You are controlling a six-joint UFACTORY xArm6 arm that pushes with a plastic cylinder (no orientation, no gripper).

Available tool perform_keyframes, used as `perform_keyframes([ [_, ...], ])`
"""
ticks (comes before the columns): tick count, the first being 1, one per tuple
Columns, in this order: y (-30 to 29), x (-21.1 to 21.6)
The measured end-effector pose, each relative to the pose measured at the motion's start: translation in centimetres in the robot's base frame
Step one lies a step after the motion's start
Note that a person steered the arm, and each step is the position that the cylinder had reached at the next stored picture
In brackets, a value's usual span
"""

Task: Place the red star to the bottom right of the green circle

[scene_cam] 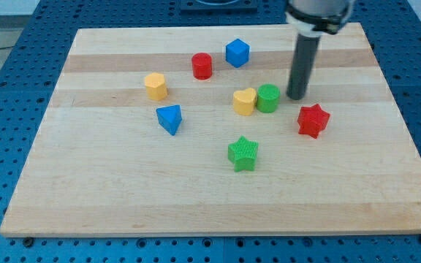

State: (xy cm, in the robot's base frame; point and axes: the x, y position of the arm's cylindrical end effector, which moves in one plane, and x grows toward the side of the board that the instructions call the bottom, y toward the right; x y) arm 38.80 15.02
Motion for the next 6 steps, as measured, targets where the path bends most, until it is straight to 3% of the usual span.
perform_keyframes([
  [2,6.4,4.9],
  [6,-0.7,8.1],
])
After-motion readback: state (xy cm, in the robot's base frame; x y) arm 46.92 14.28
